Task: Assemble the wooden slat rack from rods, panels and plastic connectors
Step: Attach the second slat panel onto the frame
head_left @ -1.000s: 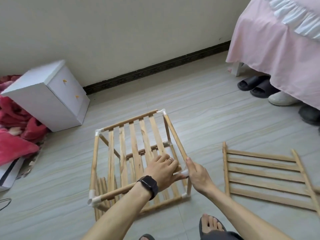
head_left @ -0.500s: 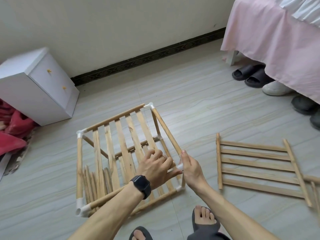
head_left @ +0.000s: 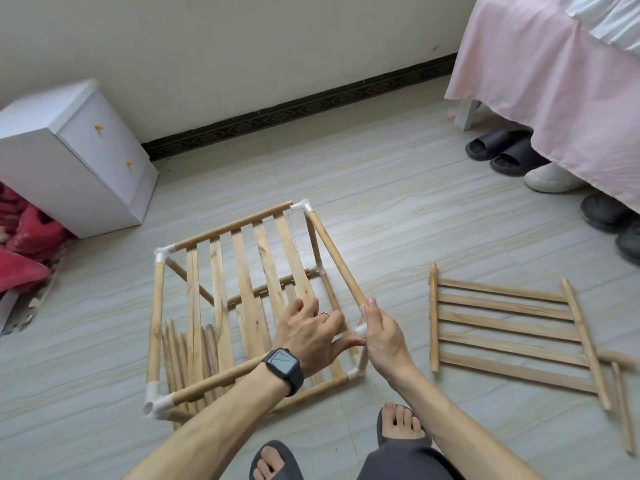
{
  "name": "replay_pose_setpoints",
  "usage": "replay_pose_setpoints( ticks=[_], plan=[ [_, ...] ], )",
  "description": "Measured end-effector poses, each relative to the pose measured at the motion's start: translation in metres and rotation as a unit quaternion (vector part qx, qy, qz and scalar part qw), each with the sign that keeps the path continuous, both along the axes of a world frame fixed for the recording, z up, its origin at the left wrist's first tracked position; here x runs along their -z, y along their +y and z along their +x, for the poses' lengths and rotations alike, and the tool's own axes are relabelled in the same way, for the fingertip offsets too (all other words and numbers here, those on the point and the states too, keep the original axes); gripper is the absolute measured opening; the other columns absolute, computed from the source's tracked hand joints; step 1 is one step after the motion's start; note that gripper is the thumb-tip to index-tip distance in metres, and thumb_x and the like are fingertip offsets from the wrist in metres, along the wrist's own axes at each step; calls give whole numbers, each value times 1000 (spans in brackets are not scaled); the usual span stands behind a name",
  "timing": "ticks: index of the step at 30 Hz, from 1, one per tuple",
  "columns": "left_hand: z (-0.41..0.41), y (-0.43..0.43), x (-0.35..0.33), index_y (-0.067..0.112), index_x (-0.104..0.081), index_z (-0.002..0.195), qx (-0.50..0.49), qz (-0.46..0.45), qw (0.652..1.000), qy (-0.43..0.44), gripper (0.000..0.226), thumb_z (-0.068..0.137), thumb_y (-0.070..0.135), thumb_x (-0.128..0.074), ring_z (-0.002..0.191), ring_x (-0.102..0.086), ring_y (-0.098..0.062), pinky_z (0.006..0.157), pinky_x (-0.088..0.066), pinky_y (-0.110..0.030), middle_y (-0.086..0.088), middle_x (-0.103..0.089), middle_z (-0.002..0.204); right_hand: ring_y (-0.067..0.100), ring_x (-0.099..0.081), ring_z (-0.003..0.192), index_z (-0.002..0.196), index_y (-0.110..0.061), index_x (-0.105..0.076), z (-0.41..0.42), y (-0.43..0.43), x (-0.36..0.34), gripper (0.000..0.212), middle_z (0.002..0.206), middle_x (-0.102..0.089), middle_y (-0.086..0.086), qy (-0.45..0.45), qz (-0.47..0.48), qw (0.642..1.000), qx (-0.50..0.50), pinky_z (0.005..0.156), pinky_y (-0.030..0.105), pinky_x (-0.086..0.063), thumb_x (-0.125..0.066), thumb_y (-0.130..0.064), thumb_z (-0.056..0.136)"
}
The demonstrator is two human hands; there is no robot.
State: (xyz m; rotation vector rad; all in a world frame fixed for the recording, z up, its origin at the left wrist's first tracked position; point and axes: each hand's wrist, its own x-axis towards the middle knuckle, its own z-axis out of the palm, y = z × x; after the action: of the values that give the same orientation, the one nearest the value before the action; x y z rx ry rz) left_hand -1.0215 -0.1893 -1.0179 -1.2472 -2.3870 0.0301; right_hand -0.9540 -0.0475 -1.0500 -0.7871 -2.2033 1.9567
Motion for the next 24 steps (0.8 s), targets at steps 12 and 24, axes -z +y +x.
replay_pose_setpoints(
  ticks=[12,24],
  plan=[
    [2,-5,-6,26,-49,65,-44,-4,997,-57,63,88,81,-28,64,-37,-16,63,-41,-35,12,-57,54,13,-62,84,92,-12,-65,5,-8,5,62,83,-65,-2,-5,18,999,37,77,27,-48,-22,-56,103],
    [12,-2,-5,21,-50,61,-23,-71,993,-92,62,98,64,-25,56,-43,-18,54,-34,-28,8,-53,49,14,-48,64,73,-8,-53,4,-15,0,60,64,-46,0,10,-11,996,92,64,32,-44,-24,-48,109]
  ],
)
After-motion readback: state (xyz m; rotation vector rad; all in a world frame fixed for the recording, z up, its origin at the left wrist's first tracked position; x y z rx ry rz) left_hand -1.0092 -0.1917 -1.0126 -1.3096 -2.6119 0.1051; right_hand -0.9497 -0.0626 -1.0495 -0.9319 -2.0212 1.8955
